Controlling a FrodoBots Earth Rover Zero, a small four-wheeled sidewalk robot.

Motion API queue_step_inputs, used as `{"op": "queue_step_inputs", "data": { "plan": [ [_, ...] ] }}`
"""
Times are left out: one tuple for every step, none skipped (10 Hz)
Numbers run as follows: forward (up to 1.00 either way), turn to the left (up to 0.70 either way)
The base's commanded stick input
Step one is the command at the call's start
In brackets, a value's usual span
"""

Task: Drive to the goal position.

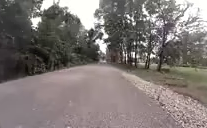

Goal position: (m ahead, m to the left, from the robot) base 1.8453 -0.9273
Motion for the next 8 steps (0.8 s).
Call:
{"op": "queue_step_inputs", "data": {
  "plan": [
    [1.00, 0.01],
    [1.00, 0.01],
    [1.00, 0.01],
    [1.00, 0.01],
    [1.00, 0.01],
    [1.00, 0.01],
    [1.00, 0.01],
    [1.00, 0.01]
  ]
}}
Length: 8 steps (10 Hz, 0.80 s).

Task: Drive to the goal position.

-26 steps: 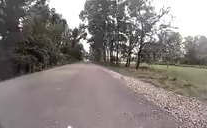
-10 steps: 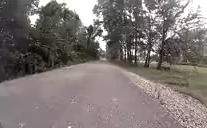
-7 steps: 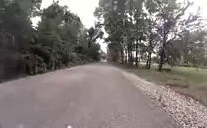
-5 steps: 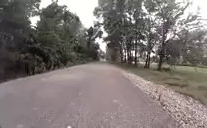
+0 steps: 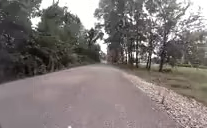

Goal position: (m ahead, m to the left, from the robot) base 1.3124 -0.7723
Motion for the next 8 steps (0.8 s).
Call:
{"op": "queue_step_inputs", "data": {
  "plan": [
    [1.00, 0.01],
    [1.00, 0.01],
    [1.00, 0.01],
    [1.00, 0.01],
    [1.00, 0.01],
    [1.00, 0.01],
    [1.00, 0.01],
    [1.00, 0.01]
  ]
}}
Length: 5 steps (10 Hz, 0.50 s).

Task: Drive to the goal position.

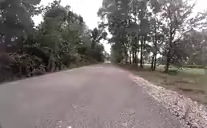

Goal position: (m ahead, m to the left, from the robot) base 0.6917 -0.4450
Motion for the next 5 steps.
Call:
{"op": "queue_step_inputs", "data": {
  "plan": [
    [1.00, 0.01],
    [1.00, 0.01],
    [1.00, 0.01],
    [1.00, 0.01],
    [1.00, 0.01]
  ]
}}
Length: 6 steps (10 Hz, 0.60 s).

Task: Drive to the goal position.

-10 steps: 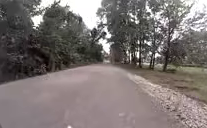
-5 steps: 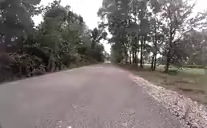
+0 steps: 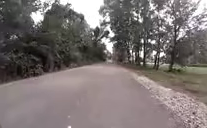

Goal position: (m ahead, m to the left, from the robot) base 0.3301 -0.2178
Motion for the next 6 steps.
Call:
{"op": "queue_step_inputs", "data": {
  "plan": [
    [1.00, 0.01],
    [1.00, 0.01],
    [1.00, 0.01],
    [1.00, 0.01],
    [1.00, 0.01],
    [1.00, 0.01]
  ]
}}
